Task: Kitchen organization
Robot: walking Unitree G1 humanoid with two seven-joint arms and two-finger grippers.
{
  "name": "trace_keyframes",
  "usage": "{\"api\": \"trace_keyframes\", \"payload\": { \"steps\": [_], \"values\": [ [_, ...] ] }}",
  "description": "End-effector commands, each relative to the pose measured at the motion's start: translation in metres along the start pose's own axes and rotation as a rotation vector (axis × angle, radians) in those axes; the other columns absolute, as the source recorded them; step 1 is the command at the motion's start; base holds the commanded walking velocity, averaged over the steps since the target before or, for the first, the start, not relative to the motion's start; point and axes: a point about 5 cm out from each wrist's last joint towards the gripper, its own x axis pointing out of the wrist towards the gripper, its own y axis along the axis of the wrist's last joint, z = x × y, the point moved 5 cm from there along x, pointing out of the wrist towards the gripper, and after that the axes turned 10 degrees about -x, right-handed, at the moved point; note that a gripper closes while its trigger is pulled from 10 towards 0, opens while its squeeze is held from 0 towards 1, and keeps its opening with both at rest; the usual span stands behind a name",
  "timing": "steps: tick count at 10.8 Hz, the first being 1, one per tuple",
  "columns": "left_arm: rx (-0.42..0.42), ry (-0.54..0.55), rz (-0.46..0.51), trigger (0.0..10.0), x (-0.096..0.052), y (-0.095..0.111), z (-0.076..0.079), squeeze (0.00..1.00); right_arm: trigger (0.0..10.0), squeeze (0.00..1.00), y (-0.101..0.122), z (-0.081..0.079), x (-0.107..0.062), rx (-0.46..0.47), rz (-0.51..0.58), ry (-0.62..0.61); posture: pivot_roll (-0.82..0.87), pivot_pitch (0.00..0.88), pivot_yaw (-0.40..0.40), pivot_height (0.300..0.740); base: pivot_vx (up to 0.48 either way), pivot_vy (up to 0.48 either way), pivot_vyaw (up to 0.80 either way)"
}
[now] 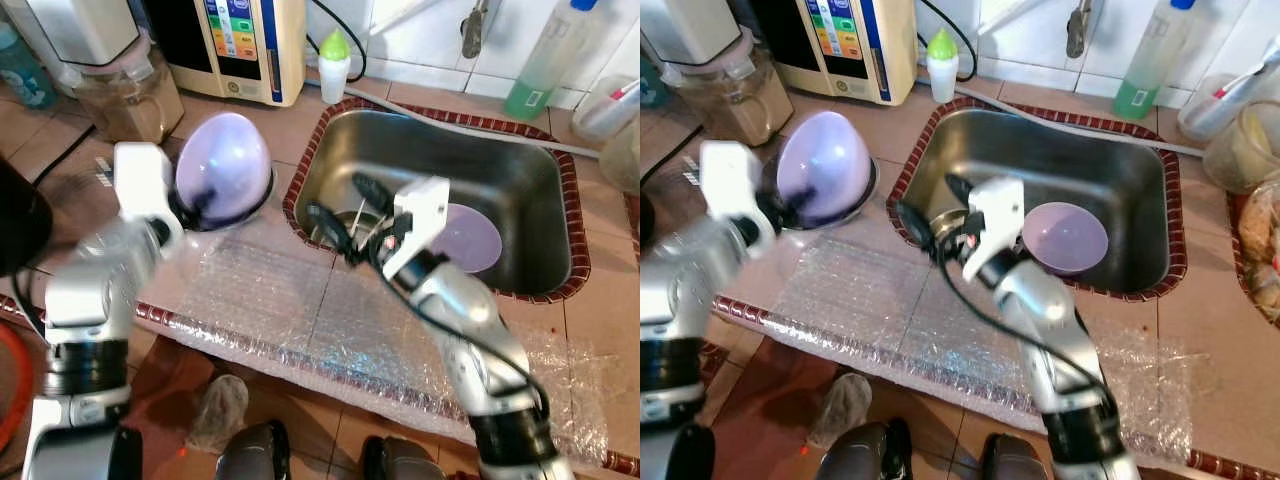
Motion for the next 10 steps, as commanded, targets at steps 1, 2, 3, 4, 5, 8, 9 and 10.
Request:
{"api": "trace_keyframes", "payload": {
  "steps": [1, 2, 3, 4, 5, 8, 9, 10],
  "values": [
    [0.016, 0.015, -0.009, 10.0, 0.001, -0.002, -0.003, 0.00, 10.0, 0.00, 0.000, 0.000, 0.000, 0.004, 0.006, -0.002, -0.05, 0.072, 0.065, 0.740, 0.000, 0.000, 0.00],
    [0.016, 0.015, -0.009, 10.0, 0.001, -0.002, -0.003, 0.00, 10.0, 0.00, 0.000, 0.000, 0.000, 0.004, 0.006, -0.002, -0.05, 0.072, 0.065, 0.740, 0.000, 0.000, 0.00],
    [0.019, 0.019, -0.003, 10.0, 0.001, -0.001, -0.003, 0.00, 10.0, 0.00, 0.000, 0.000, 0.001, 0.003, 0.010, 0.000, -0.05, 0.072, 0.065, 0.740, 0.000, 0.000, 0.00],
    [-0.033, 0.024, 0.014, 0.0, 0.004, 0.001, -0.002, 0.00, 10.0, 0.00, 0.002, 0.003, 0.004, -0.009, 0.015, 0.005, -0.05, 0.048, 0.053, 0.740, 0.000, 0.000, 0.00],
    [-0.072, 0.021, 0.043, 0.1, 0.005, 0.006, -0.001, 0.00, 10.0, 0.00, 0.002, 0.005, 0.007, -0.020, 0.019, 0.009, -0.05, 0.040, 0.052, 0.740, 0.000, 0.000, 0.00],
    [-0.091, -0.077, 0.292, 10.0, -0.005, 0.051, 0.021, 1.00, 10.0, 0.00, -0.002, 0.006, 0.010, -0.021, 0.021, 0.010, -0.04, 0.031, 0.048, 0.740, 0.000, 0.000, 0.00],
    [-0.096, -0.107, 0.332, 10.0, -0.010, 0.051, 0.026, 1.00, 10.0, 0.00, -0.003, 0.005, 0.010, -0.022, 0.022, 0.012, -0.03, 0.030, 0.044, 0.740, 0.000, 0.000, 0.00],
    [-0.035, -0.173, 0.329, 10.0, -0.018, 0.036, 0.040, 1.00, 10.0, 0.00, -0.004, 0.004, 0.011, -0.023, 0.021, 0.016, -0.03, 0.029, 0.039, 0.740, 0.000, 0.000, 0.00]
  ]
}}
